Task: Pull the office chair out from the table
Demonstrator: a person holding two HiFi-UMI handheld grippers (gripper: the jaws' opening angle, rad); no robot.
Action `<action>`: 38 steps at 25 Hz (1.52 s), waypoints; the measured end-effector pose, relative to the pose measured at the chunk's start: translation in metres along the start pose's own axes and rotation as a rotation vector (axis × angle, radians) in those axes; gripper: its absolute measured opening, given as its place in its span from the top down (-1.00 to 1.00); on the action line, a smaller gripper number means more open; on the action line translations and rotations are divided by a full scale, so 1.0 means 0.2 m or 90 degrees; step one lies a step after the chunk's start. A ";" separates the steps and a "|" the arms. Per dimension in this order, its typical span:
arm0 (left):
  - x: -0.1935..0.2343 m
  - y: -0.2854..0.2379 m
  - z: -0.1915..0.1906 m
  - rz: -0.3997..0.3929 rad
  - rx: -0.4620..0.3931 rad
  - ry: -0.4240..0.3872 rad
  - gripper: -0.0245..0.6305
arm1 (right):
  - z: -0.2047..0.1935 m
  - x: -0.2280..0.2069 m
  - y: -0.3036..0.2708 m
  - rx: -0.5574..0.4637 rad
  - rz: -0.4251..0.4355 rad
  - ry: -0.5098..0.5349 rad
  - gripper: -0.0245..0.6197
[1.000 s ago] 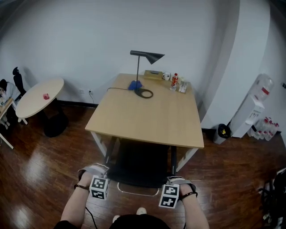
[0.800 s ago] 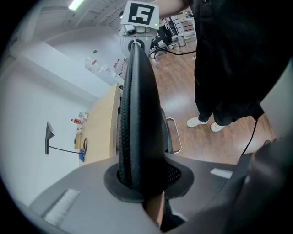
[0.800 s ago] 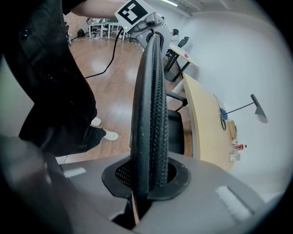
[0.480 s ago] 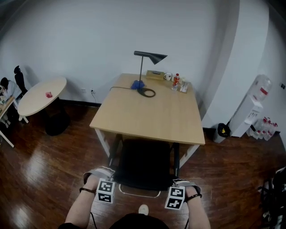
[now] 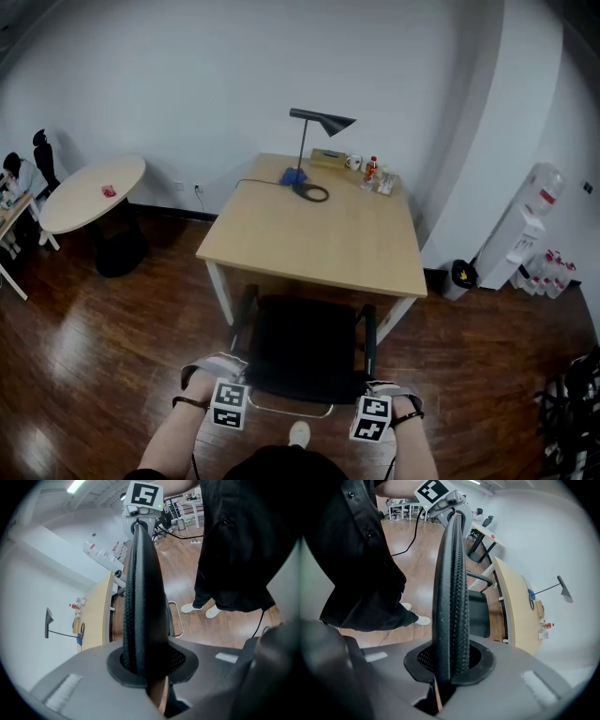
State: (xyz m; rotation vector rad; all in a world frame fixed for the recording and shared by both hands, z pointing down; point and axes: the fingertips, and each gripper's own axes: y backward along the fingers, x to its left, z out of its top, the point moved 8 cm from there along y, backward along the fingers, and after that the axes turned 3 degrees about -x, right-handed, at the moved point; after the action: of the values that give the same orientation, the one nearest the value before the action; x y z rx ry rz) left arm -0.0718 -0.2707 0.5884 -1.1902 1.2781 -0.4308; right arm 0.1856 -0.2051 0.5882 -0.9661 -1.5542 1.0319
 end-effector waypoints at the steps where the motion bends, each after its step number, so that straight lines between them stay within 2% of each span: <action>1: -0.02 0.01 0.00 -0.001 -0.001 -0.001 0.78 | 0.00 0.02 0.01 0.000 0.000 -0.002 0.76; 23: -0.40 0.24 0.08 -0.011 -0.007 -0.010 0.78 | 0.07 0.46 0.16 0.006 0.002 -0.030 0.73; 38: -0.58 0.35 0.13 -0.019 -0.019 -0.015 0.78 | 0.09 0.68 0.23 0.007 0.002 -0.042 0.71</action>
State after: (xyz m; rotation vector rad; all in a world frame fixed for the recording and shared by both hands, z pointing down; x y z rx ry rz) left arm -0.1094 -0.1383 0.5822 -1.2376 1.2505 -0.4199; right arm 0.1466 -0.0665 0.5831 -0.9351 -1.6002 1.0827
